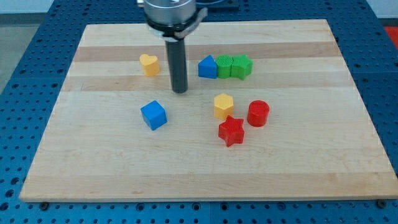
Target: Move the yellow heart to the blue triangle
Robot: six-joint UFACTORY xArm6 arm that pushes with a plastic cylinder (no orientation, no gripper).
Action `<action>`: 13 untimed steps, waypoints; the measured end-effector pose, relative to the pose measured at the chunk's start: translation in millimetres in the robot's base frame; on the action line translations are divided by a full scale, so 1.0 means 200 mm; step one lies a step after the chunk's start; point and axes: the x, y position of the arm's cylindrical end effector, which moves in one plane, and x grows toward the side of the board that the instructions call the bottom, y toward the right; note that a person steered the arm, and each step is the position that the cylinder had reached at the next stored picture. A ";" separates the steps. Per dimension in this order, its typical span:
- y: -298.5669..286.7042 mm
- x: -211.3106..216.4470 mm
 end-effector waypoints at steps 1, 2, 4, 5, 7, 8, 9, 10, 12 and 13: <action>-0.18 0.00; -0.35 -0.08; -0.49 -0.28; -0.51 -0.32; -0.33 -0.32; -0.25 -0.32; -0.18 -0.29; -0.11 -0.27; -0.03 -0.27; -0.03 -0.28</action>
